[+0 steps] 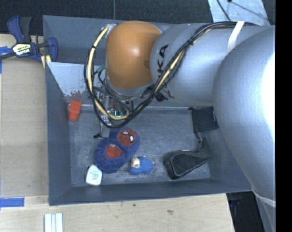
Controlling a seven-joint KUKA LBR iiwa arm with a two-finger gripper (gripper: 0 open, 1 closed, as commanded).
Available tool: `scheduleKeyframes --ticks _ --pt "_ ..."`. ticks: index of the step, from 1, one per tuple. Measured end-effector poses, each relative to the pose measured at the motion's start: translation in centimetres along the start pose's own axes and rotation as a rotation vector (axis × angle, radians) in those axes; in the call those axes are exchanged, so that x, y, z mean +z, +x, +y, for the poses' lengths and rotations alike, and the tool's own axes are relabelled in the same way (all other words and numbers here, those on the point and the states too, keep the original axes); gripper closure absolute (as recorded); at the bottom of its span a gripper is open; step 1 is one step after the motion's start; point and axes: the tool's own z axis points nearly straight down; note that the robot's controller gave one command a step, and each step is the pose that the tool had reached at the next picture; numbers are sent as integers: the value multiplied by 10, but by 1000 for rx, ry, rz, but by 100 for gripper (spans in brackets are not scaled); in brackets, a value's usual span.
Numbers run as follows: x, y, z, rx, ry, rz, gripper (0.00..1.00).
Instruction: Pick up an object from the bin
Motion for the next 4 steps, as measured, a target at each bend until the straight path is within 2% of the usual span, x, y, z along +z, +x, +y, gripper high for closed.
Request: scheduleKeyframes --ticks 1,2,3,4 --pt "89 39 -22 -224 -1 -10 0" --pt "59 59 -56 -87 0 -6 0" --pt "60 60 -42 110 -2 -9 0" --pt "87 61 -45 171 -4 -9 0"
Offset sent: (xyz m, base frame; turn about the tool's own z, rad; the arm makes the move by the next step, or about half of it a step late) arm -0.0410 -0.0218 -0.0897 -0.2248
